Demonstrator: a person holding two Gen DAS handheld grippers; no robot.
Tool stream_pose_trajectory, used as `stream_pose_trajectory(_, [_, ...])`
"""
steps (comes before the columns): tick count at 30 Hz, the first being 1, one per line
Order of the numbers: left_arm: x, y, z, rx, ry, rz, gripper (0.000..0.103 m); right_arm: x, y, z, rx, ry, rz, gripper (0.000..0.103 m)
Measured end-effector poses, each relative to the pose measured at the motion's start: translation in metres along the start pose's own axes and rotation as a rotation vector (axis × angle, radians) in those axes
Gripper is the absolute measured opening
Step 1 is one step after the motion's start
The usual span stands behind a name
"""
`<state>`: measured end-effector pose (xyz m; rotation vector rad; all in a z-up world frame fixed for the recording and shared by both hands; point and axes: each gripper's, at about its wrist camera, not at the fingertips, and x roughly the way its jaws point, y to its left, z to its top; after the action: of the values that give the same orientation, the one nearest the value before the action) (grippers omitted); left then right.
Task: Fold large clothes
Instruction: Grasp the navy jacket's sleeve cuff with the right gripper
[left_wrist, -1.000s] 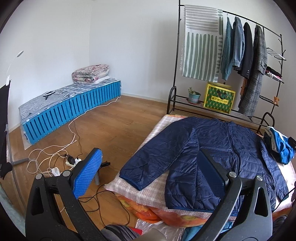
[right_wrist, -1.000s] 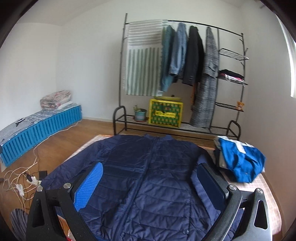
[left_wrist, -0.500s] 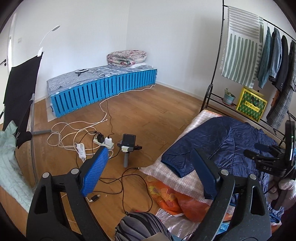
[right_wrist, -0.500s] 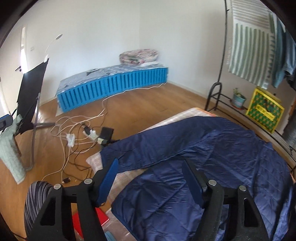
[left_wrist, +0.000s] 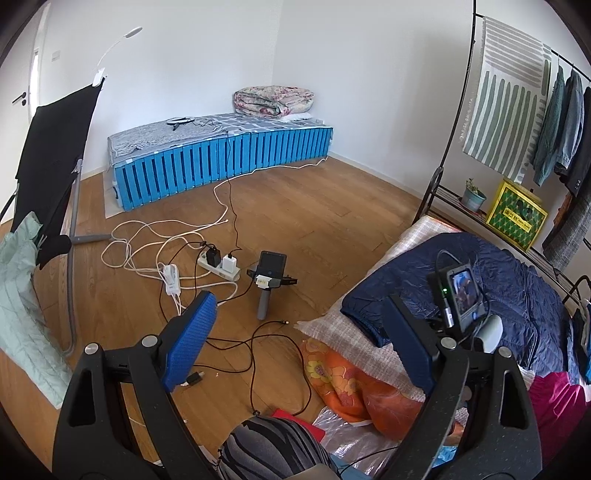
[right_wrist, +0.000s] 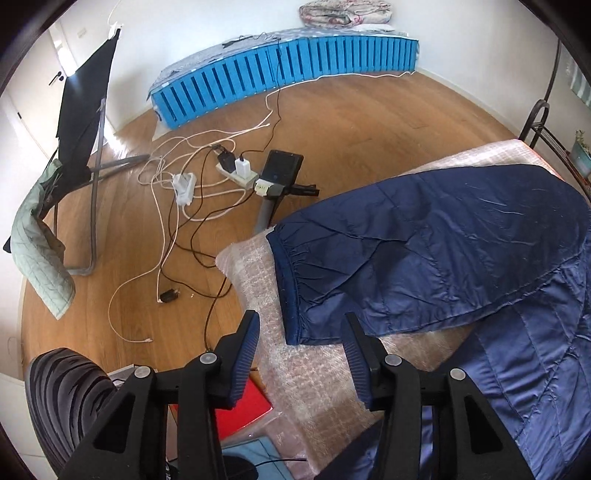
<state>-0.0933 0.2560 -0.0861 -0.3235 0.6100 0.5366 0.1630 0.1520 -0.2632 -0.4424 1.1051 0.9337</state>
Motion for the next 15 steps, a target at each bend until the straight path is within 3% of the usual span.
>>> stream_pose_trajectory(7, [0.018, -0.001, 0.0, -0.004, 0.021, -0.003, 0.092, 0.048, 0.007, 0.018, -0.016, 0.093, 0.031, 0.048])
stream_pose_trajectory(13, [0.041, -0.01, 0.007, 0.008, 0.046, -0.028, 0.092, 0.066, 0.012, 0.02, -0.054, 0.122, -0.005, 0.047])
stream_pose_trajectory(15, [0.047, -0.018, 0.009, 0.025, 0.045, -0.033, 0.092, 0.068, 0.012, 0.02, -0.065, 0.115, -0.045, 0.031])
